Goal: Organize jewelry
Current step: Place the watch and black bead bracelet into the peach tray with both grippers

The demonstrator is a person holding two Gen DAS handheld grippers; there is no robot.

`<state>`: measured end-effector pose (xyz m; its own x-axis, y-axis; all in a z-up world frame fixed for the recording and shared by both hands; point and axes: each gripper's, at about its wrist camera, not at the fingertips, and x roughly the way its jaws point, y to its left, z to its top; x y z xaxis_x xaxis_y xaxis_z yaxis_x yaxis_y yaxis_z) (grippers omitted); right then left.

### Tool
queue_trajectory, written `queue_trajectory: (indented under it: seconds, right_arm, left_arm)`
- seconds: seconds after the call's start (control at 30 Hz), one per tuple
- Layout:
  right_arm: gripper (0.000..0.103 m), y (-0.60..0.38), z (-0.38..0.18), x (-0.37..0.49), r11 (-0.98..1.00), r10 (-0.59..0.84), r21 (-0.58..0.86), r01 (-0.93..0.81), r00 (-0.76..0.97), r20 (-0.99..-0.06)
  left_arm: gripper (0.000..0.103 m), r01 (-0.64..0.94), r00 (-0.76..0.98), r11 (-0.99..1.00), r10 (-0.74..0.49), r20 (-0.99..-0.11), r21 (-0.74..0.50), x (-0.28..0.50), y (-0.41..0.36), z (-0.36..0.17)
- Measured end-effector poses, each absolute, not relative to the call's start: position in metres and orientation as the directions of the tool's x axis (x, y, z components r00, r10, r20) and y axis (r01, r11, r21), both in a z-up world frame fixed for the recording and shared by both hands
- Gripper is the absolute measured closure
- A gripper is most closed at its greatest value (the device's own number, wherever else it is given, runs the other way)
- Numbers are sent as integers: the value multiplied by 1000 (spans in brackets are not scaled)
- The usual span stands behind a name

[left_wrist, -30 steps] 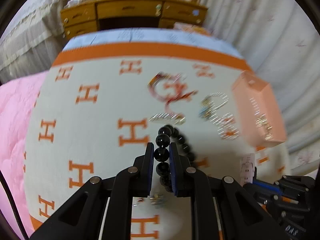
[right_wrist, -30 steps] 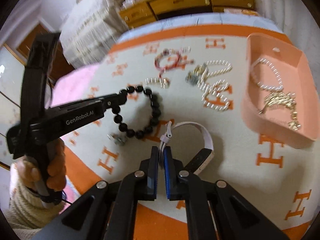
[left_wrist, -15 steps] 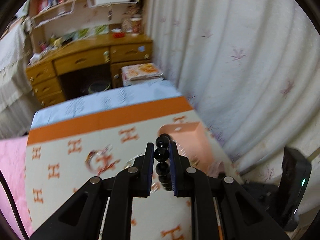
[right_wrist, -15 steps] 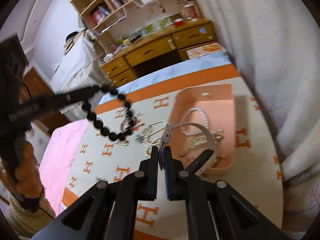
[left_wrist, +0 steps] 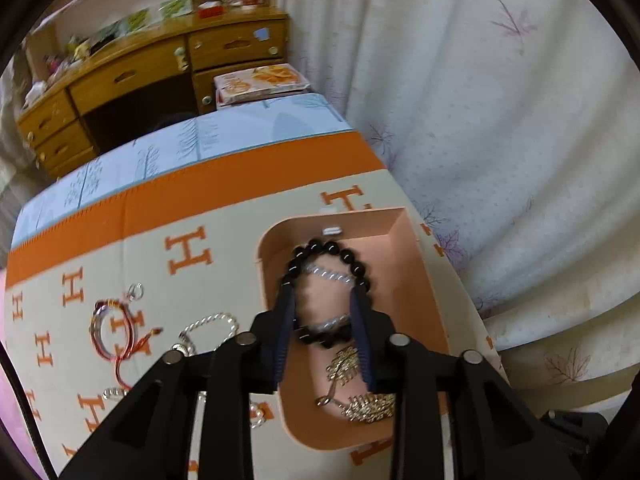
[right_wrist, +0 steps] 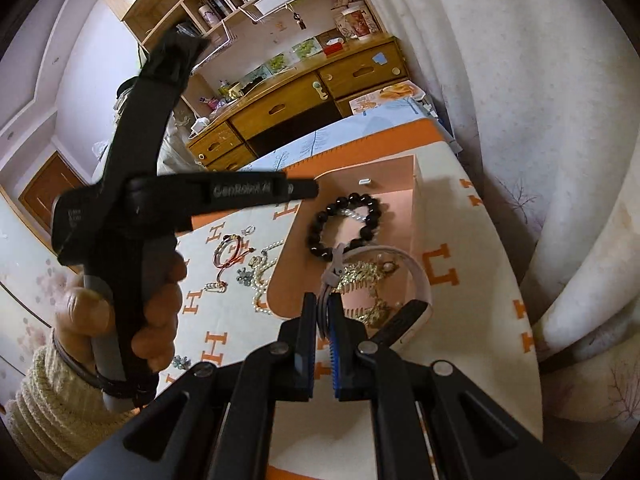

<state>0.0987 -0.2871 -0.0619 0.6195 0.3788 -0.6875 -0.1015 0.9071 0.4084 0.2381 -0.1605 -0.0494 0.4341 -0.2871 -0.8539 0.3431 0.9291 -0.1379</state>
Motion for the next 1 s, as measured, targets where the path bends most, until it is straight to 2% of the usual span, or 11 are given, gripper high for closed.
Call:
queue_trajectory:
  seconds: [0.1,0.37,0.5,0.63,0.77,1.0]
  right_arm:
    - [98,-284,-60,105,914,370,388,-114,625,-688]
    - [98,-266,-58,146,928,355,343,-144,616,-703]
    - [97,-254,-63,170,950,304,282,-134,604,-737]
    - [91,-249,-73,180,976,208,209,-66,574,-792]
    - [90,-251,-75,173,966,243,250,-66,558,-793]
    - [90,-232,-55,138,962,271,241,-133,595,-756]
  left_arm:
    - [45,293,498,947,-266,-825,-129,226,-136,-41]
    - [42,189,597,978,-185,-781,-87,197,-69,-23]
    - [34,122,632,989,-141,-762,-81,179,-29,-16]
    - [26,60,659,996,-84,-747,-59,159,6,-9]
    - [19,6,693,999,-32,-721,-39,138,34,-4]
    - [18,-45,694,995,-31,-719,-86,105,64,-11]
